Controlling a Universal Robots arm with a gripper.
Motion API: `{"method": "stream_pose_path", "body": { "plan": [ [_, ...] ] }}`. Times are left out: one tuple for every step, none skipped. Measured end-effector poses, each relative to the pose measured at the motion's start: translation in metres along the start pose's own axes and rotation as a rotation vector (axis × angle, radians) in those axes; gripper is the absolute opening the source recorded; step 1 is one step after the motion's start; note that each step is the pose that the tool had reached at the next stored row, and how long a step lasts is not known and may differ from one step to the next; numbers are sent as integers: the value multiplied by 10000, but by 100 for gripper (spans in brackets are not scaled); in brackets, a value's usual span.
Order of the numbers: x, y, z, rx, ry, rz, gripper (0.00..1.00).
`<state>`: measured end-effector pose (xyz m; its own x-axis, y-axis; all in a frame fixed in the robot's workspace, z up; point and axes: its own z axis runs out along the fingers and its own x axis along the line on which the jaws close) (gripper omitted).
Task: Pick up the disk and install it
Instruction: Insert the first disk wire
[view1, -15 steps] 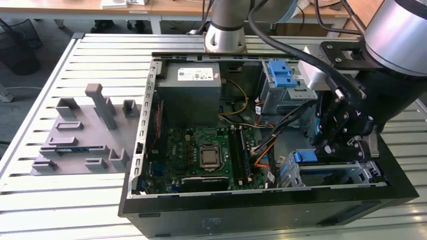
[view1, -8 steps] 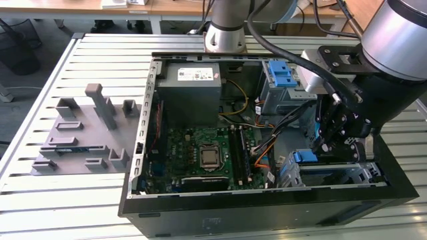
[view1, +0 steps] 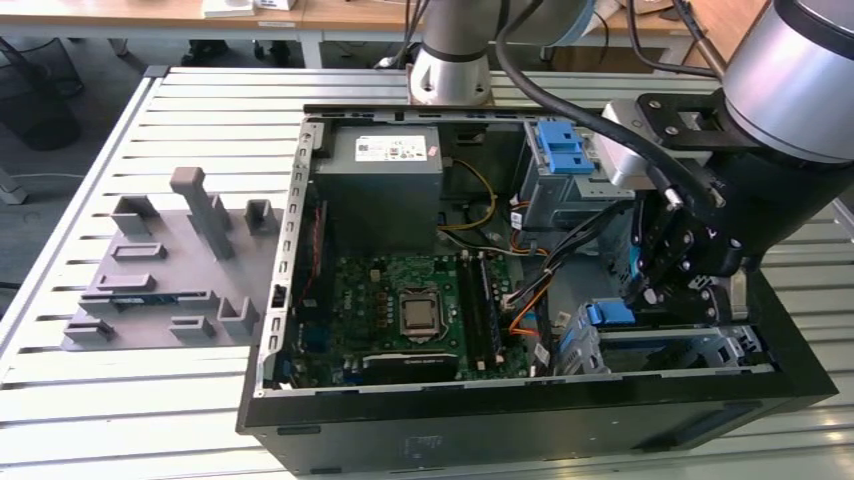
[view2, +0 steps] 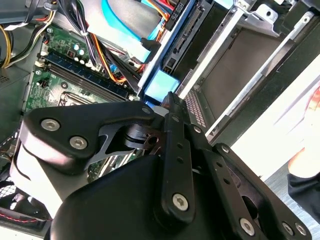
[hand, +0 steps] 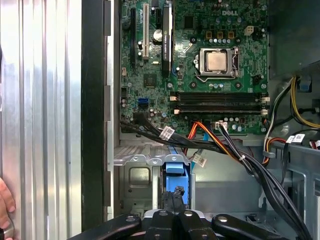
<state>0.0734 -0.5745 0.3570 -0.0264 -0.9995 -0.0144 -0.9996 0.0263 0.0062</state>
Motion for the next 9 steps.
{"method": "stream_pose_path", "body": {
  "plan": [
    [0,-5,0,0,0,0,11],
    [0,-10,-1,0,1,0,11],
    [0,-16,-1,0,1,1,11],
    [-1,-21,0,0,1,1,11],
    [-1,-27,0,0,0,1,11],
    [-1,-34,-1,0,1,1,11],
    [-1,-40,-1,0,1,1,11],
    [-1,-46,-1,0,1,1,11],
    [-1,-54,-1,0,1,1,11]
  ]
}}
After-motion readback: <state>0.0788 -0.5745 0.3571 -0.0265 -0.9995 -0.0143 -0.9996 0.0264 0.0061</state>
